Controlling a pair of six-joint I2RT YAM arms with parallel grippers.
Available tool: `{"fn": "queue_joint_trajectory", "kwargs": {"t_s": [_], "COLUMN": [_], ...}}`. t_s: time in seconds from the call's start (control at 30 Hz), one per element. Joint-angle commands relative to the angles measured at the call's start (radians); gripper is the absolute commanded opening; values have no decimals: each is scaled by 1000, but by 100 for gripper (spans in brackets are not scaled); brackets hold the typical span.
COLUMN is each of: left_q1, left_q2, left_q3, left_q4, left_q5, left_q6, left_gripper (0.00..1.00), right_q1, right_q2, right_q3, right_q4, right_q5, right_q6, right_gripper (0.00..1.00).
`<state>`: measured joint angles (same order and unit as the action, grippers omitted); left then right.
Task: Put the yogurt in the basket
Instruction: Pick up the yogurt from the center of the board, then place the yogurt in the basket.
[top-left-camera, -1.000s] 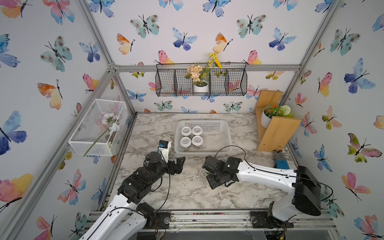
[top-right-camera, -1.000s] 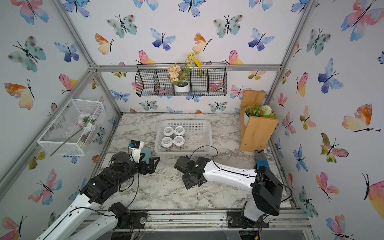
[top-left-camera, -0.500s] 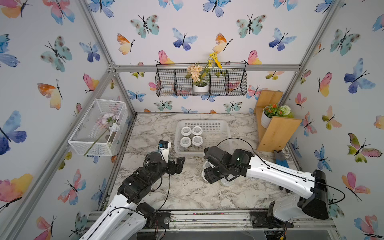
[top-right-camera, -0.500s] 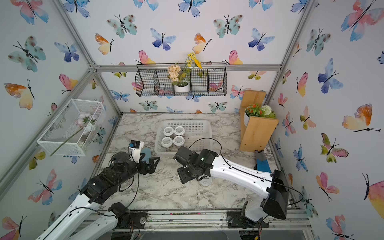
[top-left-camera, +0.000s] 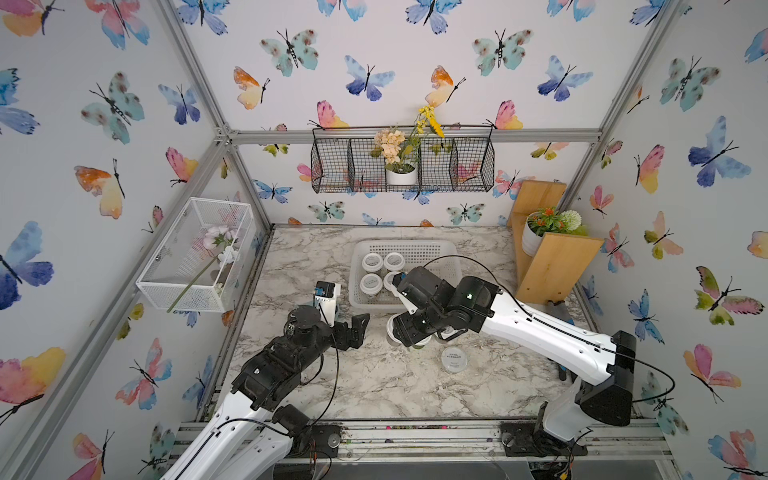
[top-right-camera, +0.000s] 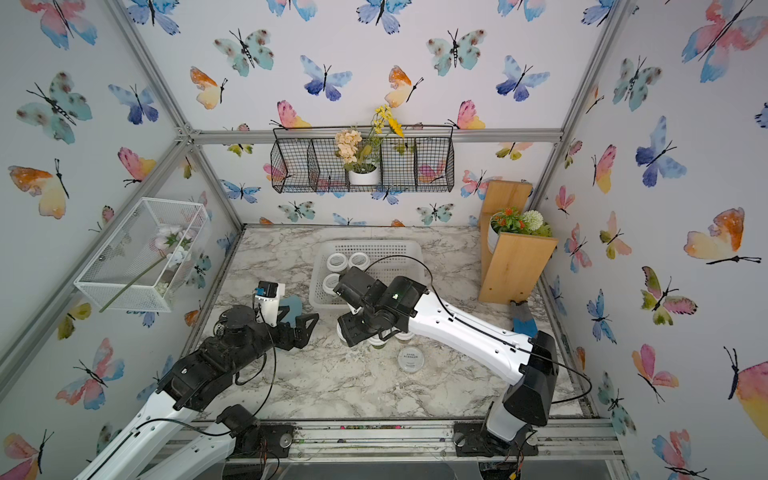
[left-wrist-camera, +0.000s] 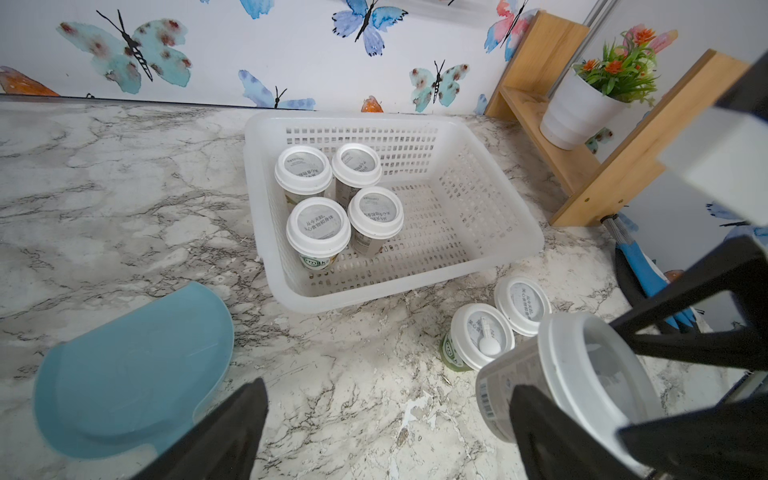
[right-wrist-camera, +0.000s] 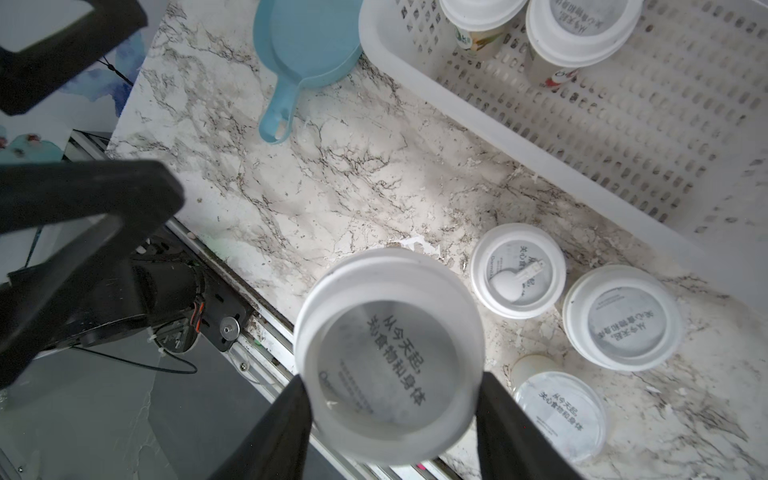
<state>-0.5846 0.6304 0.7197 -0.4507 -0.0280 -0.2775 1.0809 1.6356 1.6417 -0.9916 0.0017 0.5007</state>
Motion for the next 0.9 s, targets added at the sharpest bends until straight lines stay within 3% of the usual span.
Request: {"fn": "queue_joint_trajectory", "kwargs": {"t_s": [0.0,0.37,0.87], "left_q1": [-4,-4,-5], "left_q2": [-26,-24,10], "left_q3": [-3,-3,-3], "left_q4": [-3,1,3], "left_q5": [20,37,57], "left_q6": [6,12,20], "left_gripper": [97,96,96], "right_q1": [-66,-249,-391], "right_q2": [40,138,352], "right_q3": [66,170,336], "right_q4": [-36,-32,-24], "right_q5": [-23,-51,-23], "right_q6": [-62,-161,-221], "right_gripper": [60,59,59]}}
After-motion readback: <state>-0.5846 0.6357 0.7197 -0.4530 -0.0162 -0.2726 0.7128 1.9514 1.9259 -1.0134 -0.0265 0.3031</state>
